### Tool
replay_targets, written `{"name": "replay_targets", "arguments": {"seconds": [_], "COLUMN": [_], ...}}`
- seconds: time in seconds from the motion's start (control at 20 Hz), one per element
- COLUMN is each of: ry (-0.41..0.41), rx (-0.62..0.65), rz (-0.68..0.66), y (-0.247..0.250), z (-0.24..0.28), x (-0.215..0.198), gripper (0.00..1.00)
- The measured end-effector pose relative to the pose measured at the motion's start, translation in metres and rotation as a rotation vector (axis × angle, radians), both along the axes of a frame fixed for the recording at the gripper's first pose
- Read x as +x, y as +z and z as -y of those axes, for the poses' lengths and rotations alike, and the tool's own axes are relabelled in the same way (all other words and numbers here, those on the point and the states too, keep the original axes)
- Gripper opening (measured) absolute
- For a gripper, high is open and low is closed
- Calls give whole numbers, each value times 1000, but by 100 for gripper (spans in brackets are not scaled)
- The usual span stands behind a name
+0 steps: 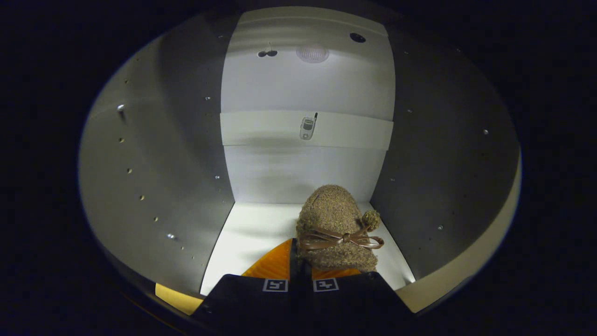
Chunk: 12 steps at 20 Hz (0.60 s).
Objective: Open the shoe cabinet door, grab the shoes and put them into the shoe cabinet, then close the shoe cabinet door.
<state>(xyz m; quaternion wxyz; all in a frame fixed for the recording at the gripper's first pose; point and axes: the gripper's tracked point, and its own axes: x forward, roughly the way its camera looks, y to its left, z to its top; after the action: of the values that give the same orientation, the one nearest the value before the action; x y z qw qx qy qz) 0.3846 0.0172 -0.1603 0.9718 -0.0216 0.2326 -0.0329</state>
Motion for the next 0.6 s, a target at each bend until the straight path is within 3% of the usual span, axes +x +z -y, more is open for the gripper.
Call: {"name": "replay_targets", "arguments": {"seconds": [0.4,0.5,0.6], "ry": [2,11,25], "rx": [-42,-47,-36], "rz": [-85,-108,-112], "y": [-46,-54,-55], "z": [4,2,-2], "x": [44,44,44], "gripper": [5,12,28]}}
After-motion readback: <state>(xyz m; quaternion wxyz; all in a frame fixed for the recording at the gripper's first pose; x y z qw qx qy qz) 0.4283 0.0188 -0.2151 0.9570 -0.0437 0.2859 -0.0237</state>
